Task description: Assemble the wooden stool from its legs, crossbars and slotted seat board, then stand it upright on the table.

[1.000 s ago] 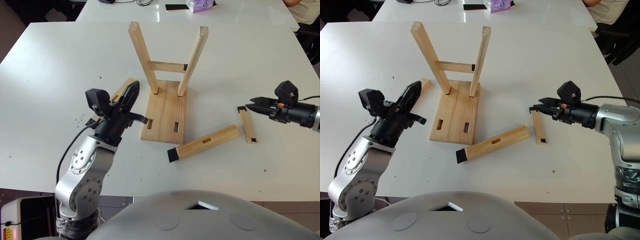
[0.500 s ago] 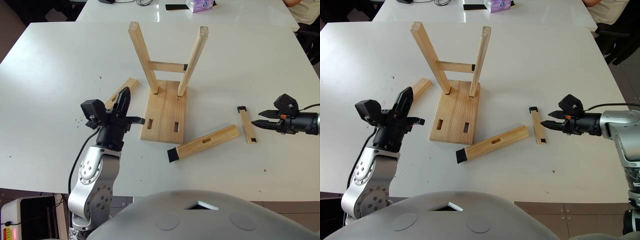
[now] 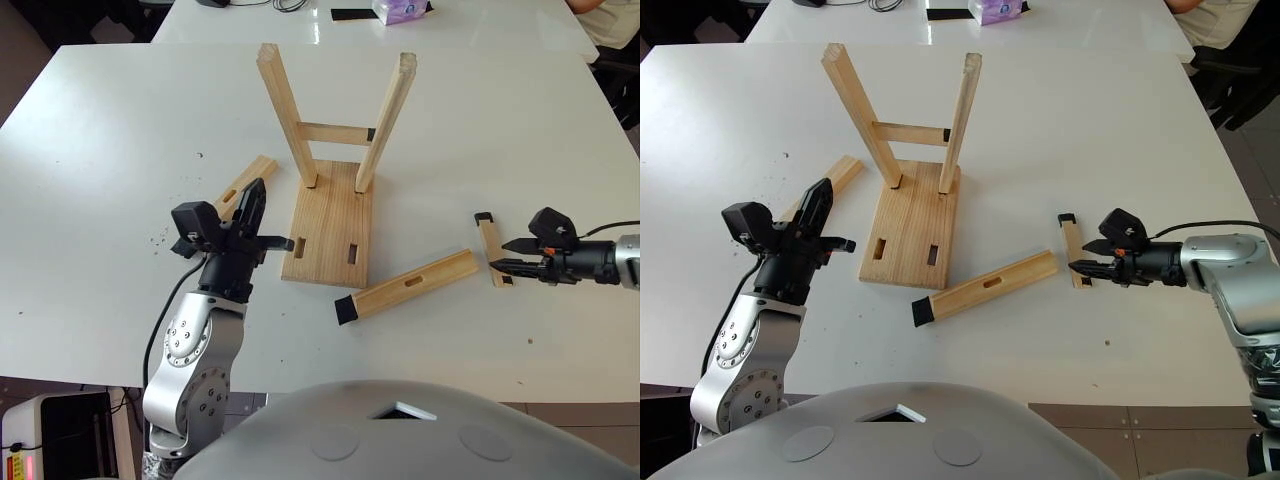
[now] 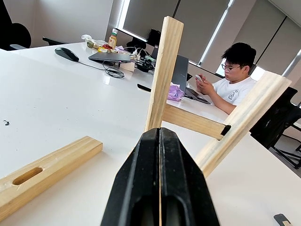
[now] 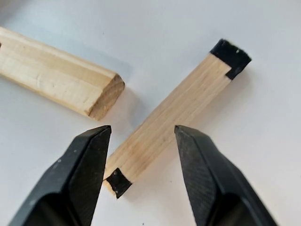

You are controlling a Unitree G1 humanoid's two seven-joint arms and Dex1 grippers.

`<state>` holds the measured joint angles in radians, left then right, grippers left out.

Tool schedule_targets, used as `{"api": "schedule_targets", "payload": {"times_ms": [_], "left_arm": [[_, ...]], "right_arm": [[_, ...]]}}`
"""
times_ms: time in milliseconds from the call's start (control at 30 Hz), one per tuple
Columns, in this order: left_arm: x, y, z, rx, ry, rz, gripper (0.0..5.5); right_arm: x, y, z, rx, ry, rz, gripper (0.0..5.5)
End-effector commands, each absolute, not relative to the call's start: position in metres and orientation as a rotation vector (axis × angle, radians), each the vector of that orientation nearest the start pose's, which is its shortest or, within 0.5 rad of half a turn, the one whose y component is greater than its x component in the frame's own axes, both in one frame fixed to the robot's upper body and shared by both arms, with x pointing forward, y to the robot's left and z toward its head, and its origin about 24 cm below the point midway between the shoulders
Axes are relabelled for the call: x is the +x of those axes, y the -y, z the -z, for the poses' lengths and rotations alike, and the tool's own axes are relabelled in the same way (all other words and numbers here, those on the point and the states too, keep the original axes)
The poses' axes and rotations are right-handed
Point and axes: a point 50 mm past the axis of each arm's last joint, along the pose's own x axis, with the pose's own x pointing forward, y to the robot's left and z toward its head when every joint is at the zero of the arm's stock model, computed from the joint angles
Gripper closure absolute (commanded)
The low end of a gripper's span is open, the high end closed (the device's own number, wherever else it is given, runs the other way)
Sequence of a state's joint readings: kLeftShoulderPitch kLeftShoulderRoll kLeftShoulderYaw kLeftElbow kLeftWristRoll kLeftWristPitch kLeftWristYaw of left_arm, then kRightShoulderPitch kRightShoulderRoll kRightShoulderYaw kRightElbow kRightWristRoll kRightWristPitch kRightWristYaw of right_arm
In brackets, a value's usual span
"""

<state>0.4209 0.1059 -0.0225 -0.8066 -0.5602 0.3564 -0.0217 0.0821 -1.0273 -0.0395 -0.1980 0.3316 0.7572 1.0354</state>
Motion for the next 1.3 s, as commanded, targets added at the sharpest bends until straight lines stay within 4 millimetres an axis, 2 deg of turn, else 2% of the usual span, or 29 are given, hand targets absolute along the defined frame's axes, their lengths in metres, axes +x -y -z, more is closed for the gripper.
{"api": "schedule_targets", "payload": {"times_ms": [33,167,733,1167,1300], "left_arm": [[0.163,-0.152,-0.11,-0.398,0.018,0.177,5.5],[0.165,-0.15,-0.11,-0.389,0.012,0.19,5.5],[0.167,-0.147,-0.105,-0.388,0.016,0.184,5.5],[0.169,-0.147,-0.101,-0.384,0.016,0.176,5.5],[0.17,-0.147,-0.101,-0.38,0.021,0.175,5.5]], "right_arm": [[0.195,0.286,-0.084,-0.34,-0.928,-0.795,3.0],[0.191,0.288,-0.078,-0.356,-0.928,-0.789,3.0],[0.206,0.303,-0.085,-0.423,-0.889,-0.752,3.0],[0.194,0.298,-0.066,-0.398,-0.964,-0.756,3.0],[0.192,0.307,-0.063,-0.426,-0.978,-0.714,3.55]]}}
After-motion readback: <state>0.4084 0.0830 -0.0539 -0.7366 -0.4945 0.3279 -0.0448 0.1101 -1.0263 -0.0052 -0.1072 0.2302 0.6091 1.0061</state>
